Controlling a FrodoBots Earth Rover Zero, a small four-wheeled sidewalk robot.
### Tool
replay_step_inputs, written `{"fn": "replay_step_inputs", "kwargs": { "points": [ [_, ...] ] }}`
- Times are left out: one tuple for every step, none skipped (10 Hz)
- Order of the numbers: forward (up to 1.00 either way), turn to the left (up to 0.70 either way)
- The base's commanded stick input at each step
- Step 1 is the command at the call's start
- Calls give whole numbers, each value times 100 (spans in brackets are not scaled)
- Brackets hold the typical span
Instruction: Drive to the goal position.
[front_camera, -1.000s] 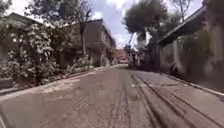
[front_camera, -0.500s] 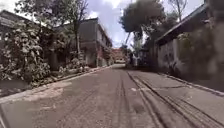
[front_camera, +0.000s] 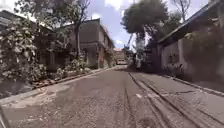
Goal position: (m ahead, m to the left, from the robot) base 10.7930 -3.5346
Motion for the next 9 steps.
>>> {"fn": "replay_step_inputs", "kwargs": {
  "points": [
    [70, 8],
    [70, 8],
    [70, 8],
    [70, 8],
    [70, 8],
    [70, 8],
    [70, 8],
    [70, 8],
    [70, 8]
  ]
}}
